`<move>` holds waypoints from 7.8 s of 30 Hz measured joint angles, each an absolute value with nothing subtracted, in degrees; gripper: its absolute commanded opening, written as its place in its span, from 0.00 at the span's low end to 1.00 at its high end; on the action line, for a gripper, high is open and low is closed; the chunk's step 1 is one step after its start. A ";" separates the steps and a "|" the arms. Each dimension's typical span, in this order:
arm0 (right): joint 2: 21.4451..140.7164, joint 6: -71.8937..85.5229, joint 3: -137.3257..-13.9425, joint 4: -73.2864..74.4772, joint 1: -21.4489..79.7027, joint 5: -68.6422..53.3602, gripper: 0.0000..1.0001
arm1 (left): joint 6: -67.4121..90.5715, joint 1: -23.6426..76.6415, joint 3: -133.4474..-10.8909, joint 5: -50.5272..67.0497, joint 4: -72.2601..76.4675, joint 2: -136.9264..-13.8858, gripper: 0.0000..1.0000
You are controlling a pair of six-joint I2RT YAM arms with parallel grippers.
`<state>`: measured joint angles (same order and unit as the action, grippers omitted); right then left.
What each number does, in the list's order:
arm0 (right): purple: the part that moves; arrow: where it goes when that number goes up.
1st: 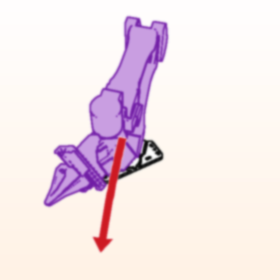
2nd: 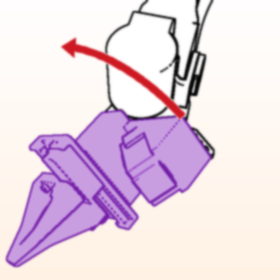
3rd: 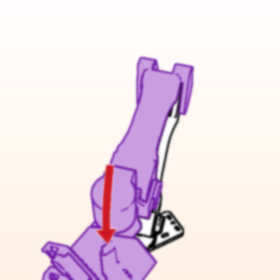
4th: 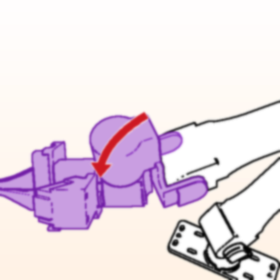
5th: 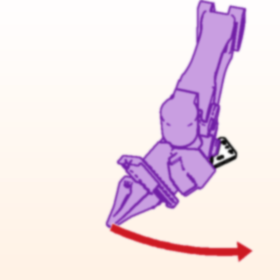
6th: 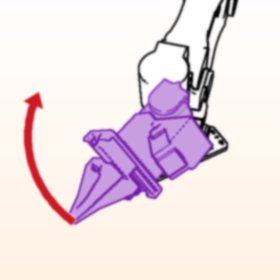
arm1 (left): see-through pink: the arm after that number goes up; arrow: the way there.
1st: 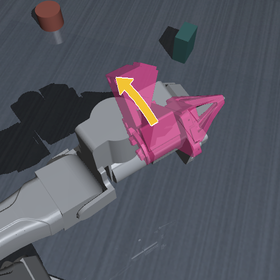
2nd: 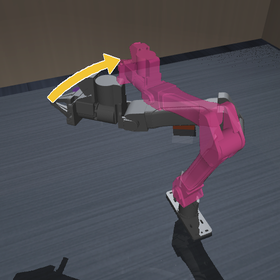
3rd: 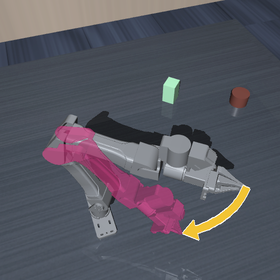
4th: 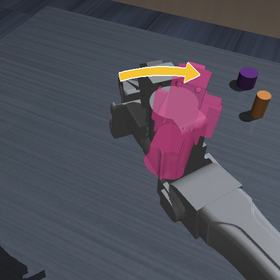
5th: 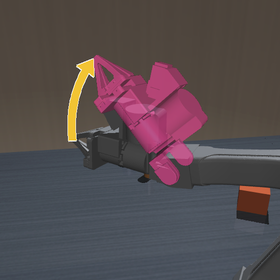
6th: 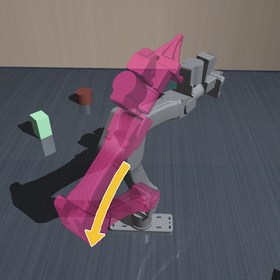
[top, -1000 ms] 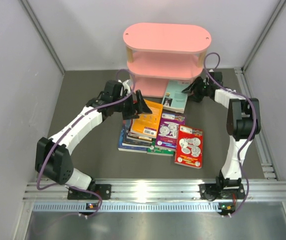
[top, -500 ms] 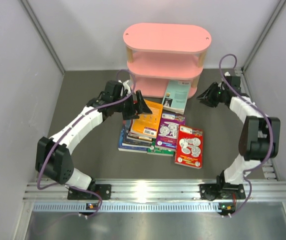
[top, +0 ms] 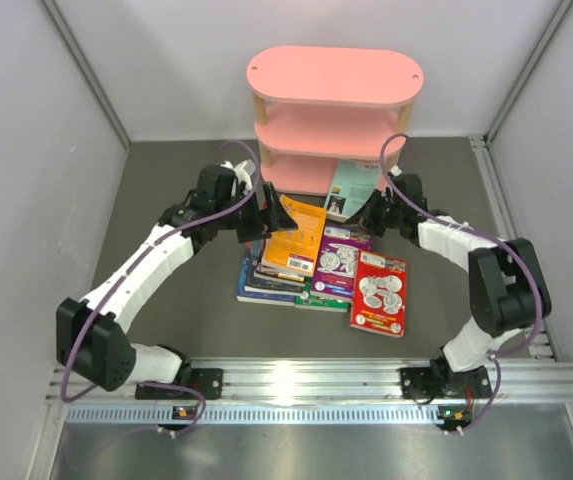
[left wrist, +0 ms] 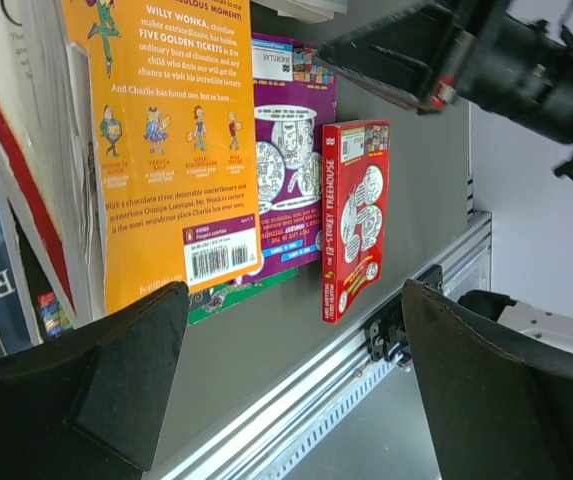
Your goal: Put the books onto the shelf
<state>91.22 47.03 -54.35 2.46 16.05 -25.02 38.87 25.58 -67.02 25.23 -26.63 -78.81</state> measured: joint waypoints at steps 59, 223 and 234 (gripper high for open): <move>110.21 54.98 -73.32 15.27 24.73 2.61 0.00 | 34.81 22.00 -62.78 19.16 -35.62 -70.50 0.96; 122.26 48.03 -84.51 2.48 4.86 -28.16 0.01 | 33.61 17.76 -61.47 23.49 -35.40 -72.44 0.96; 123.31 43.46 -91.26 12.58 -1.76 -26.24 0.58 | 34.57 17.76 -61.36 24.53 -33.45 -73.01 0.96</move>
<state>123.31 43.46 -91.26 12.58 -1.76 -26.24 34.57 17.76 -61.36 24.53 -33.45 -73.01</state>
